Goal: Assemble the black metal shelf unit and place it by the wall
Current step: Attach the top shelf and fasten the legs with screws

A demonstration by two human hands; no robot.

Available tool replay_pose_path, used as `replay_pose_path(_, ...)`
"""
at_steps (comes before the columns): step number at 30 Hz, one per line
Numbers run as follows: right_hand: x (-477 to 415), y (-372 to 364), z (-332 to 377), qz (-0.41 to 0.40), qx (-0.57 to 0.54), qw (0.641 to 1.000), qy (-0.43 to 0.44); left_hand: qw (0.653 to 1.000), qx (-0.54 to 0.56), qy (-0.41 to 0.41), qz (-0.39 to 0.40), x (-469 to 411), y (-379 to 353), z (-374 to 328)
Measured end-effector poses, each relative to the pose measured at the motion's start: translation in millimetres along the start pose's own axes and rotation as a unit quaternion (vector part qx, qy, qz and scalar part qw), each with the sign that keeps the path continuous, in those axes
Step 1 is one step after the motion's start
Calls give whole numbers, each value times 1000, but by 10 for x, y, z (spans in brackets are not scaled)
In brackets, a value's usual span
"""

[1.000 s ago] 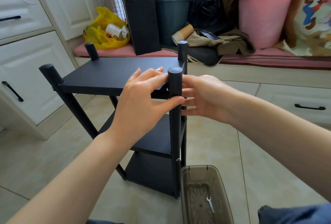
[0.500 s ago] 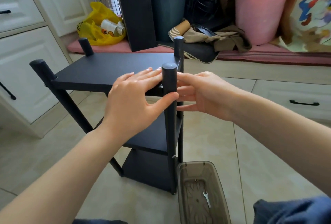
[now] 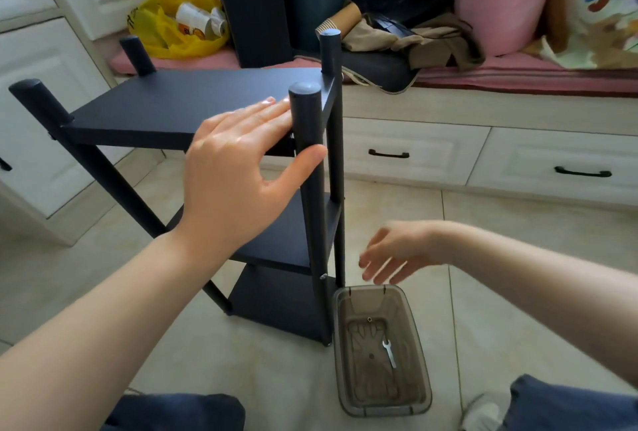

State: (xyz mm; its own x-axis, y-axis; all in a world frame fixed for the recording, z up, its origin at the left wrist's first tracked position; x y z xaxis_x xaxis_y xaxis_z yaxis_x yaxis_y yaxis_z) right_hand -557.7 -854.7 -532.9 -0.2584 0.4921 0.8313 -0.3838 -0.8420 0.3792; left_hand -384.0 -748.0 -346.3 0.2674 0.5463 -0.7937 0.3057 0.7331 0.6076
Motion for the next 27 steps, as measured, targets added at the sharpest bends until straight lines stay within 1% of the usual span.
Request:
replay_pose_path(3, -568, -281, -253, 25, 60, 996, -61, 999, -15, -22, -33, 23, -26, -23)
replay_pose_path(5, -986, -457, -451, 11, 63, 994, -89, 998, -25, -36, -55, 51, -56, -33)
replay_pose_path(7, -1374, -608, -650, -23, 66, 992, -102, 996, -30, -46, -73, 79, -80, -36)
replay_pose_path(12, -2002, -941, -970, -126, 121, 981, -80, 994, -38, -56, -87, 77, -113, -36)
replay_pose_path(14, -2159, -1104, -1090, -155, 117, 978, -73, 993, -41, -58, -95, 91, -125, -39)
replay_pose_path(15, -2216, -1174, -1138, -161, 112, 978, -68, 993, -42, -57, -98, 100, -133, -42)
replay_pose_path(20, -2315, -1283, -1217, -180, 218, 959, -16, 992, -53, -52, -106, 111, -148, -48)
replay_pose_path(23, -2399, -1270, -1243, -200, 245, 949, -6, 992, -51, -42, -107, 121, -158, -41)
replay_pose_path(27, -2438, -1313, -1294, -226, 317, 921, 12, 993, -51, -38, -104, 123, -175, -52)
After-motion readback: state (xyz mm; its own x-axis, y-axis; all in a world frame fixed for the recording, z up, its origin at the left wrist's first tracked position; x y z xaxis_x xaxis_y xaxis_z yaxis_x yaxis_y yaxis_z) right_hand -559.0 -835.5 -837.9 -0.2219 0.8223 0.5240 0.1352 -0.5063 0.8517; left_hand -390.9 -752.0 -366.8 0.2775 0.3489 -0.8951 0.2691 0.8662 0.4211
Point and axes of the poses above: each hand's wrist, its own x-axis away from the middle knuckle, its own y-axis out of the back of the hand, z = x × y, the point moved 6 cm from there along -x, towards the middle knuckle, and after that the axes turned 15 degrees about -y, right-handed, at the moved point
